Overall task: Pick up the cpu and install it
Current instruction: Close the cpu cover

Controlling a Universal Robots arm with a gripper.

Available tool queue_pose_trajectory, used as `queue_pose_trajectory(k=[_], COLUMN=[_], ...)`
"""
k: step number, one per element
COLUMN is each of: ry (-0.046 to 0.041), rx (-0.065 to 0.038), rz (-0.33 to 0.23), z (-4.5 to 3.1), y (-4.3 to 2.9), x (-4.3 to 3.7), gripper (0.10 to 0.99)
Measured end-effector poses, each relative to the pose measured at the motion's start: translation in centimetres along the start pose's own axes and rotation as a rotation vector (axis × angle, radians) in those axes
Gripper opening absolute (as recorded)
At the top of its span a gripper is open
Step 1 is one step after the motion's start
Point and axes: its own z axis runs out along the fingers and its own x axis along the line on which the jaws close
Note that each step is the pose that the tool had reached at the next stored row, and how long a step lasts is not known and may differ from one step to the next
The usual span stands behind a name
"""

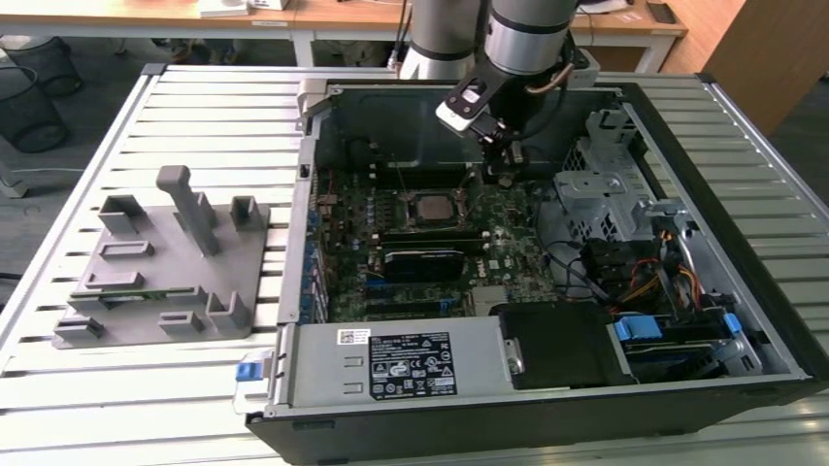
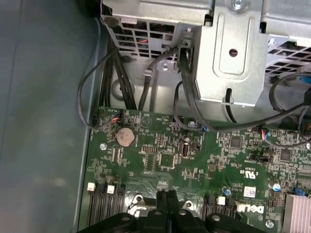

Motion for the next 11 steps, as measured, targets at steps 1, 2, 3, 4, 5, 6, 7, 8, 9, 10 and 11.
queue_pose_trajectory(k=[1, 2, 3, 4, 5, 6, 7, 8, 9, 10, 11], ry=[0.0000, 0.0000, -0.0001, 0.0000, 0.0000, 0.0000, 0.0000, -0.0001, -0.0002, -0.0001, -0.0001], rx=[0.000, 0.000, 0.000, 0.000, 0.000, 0.000, 0.000, 0.000, 0.000, 0.000, 0.000], rz=[0.000, 0.000, 0.000, 0.000, 0.000, 0.000, 0.000, 0.000, 0.000, 0.000, 0.000], z=[0.00, 0.00, 0.00, 0.00, 0.00, 0.00, 0.01, 0.01, 0.01, 0.02, 0.02], y=[-0.05, -0.08, -0.11, -0.14, -0.16, -0.20, -0.31, -0.38, -0.42, -0.46, -0.49], x=[0.01, 0.01, 0.01, 0.02, 0.02, 0.03, 0.04, 0.05, 0.05, 0.05, 0.06], gripper=[0.106, 0.106, 0.106, 0.106, 0.106, 0.106, 0.106, 0.106, 0.106, 0.106, 0.106])
